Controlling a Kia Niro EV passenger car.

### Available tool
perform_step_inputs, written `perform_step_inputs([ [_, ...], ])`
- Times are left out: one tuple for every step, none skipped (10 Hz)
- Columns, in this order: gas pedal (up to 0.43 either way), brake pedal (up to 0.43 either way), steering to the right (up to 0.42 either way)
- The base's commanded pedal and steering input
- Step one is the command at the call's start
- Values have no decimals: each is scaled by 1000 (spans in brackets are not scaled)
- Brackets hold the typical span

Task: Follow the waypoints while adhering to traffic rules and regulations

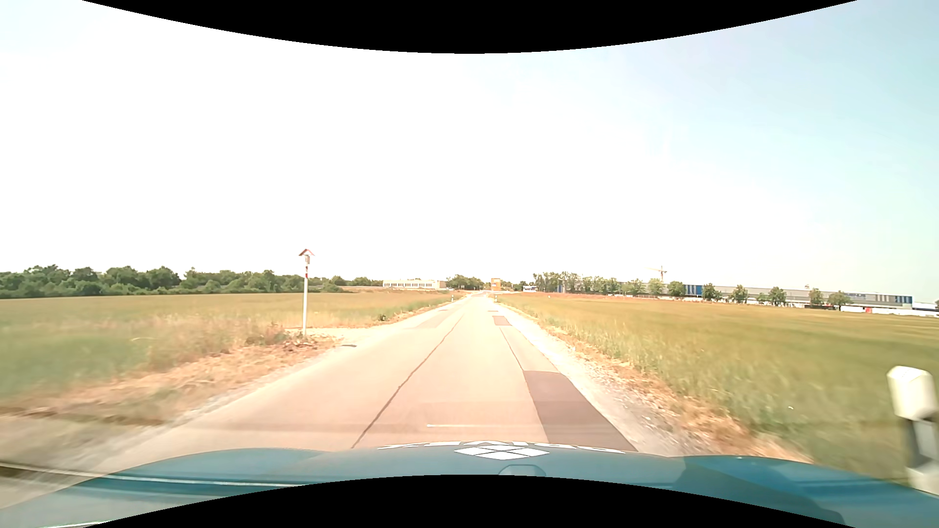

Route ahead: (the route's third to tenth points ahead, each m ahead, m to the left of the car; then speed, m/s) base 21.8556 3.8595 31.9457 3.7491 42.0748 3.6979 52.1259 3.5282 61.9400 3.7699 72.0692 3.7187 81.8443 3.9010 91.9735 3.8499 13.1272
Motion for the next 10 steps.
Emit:
perform_step_inputs([
  [20, 0, -4],
  [20, 0, -4],
  [28, 0, -3],
  [28, 0, -5],
  [28, 0, -4],
  [28, 0, -4],
  [28, 0, -4],
  [28, 0, -2],
  [28, 0, -2],
  [28, 0, -2],
])
